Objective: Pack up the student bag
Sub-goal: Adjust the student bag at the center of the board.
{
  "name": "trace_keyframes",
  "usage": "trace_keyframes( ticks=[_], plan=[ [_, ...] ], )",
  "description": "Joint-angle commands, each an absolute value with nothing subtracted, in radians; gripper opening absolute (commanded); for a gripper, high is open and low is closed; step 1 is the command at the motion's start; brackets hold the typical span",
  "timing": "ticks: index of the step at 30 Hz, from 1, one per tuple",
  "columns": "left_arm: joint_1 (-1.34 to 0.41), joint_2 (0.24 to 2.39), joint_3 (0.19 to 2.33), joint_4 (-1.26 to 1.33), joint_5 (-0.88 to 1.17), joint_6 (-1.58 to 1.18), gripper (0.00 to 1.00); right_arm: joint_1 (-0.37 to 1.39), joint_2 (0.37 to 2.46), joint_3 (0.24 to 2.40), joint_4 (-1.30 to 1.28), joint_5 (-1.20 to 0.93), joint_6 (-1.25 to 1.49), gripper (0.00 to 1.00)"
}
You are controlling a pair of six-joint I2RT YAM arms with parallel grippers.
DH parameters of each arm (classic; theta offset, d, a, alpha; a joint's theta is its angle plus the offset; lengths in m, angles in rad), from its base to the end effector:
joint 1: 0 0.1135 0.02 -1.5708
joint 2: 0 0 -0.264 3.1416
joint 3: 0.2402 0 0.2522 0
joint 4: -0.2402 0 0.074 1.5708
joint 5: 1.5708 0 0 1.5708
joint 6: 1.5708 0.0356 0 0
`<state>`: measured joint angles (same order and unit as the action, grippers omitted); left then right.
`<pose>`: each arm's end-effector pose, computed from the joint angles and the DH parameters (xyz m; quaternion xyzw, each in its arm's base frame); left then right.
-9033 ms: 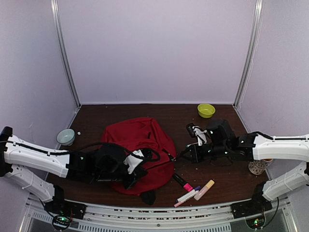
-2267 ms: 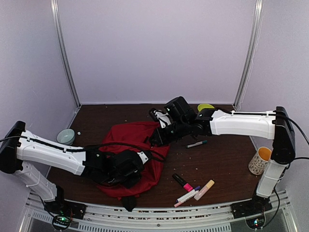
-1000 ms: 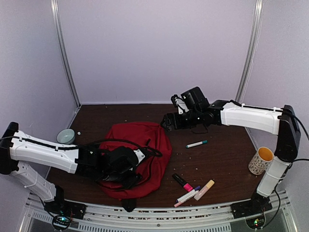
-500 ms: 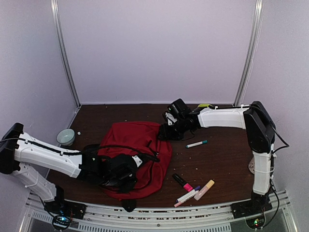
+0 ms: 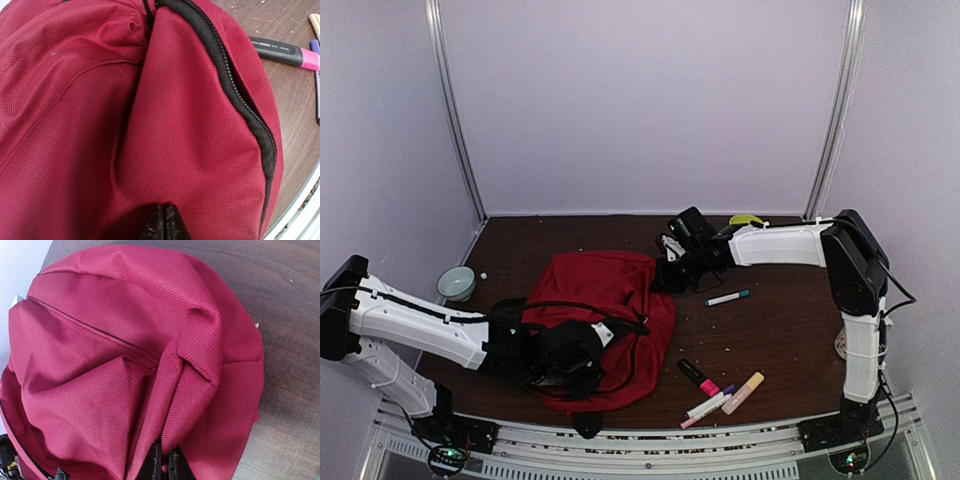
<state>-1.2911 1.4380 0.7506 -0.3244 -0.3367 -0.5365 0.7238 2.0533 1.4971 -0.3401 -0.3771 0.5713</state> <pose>0.0857 -0.2558 0.1749 0.3061 0.8980 -0.1170 0.2936 0.3278 0.3072 0.1853 -0.1324 0.9195 0.3371 0.1525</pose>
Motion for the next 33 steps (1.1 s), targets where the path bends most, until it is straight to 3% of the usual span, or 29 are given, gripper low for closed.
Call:
trace_keyframes(
  ticks=[1,19,33],
  plan=[
    [-1.298,1.435,0.727,-0.358,-0.320,-0.556,0.03,0.735,2.053,1.467,-0.309,-0.414,0.568,0.00],
    [-1.226,1.529,0.818,-0.654,-0.551,-0.706,0.00,0.757,1.772,1.088,-0.207,-0.402,0.589,0.00],
    [-1.056,1.478,0.819,-0.735,-0.608,-0.802,0.00,0.948,1.641,0.928,-0.093,-0.387,0.735,0.00]
  ],
)
